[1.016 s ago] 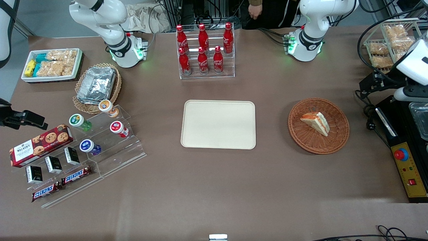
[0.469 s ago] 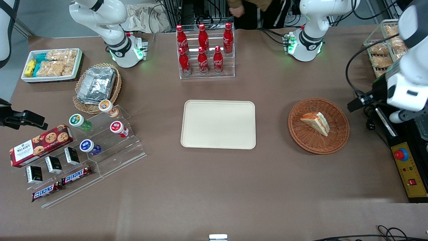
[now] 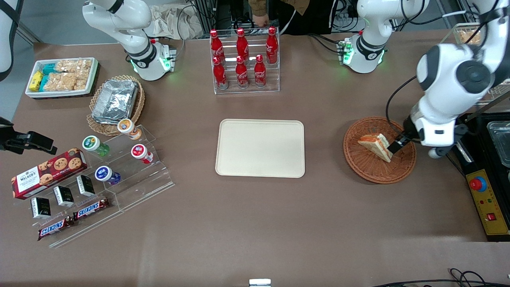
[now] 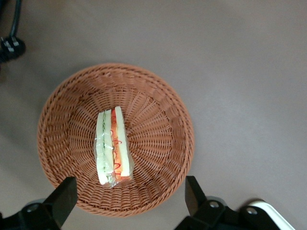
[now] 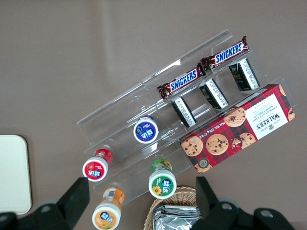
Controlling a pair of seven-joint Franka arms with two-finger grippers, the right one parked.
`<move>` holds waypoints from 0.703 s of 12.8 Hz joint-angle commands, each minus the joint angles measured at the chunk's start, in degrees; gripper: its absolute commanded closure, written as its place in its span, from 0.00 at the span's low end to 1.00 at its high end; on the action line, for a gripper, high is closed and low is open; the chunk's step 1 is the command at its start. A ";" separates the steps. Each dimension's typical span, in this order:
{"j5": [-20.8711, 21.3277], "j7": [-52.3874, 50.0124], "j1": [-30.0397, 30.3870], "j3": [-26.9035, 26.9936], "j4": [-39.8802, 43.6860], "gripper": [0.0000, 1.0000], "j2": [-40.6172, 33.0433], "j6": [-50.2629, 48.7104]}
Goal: Place sandwich from basket to tray
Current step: 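Lower the left gripper and close it on the wrapped sandwich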
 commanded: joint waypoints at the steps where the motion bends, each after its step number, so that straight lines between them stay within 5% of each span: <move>1: 0.84 -5.24 0.07 0.16 -4.68 0.00 -0.38 4.88; 9: 0.76 -8.69 0.69 0.60 -19.71 0.00 4.80 29.85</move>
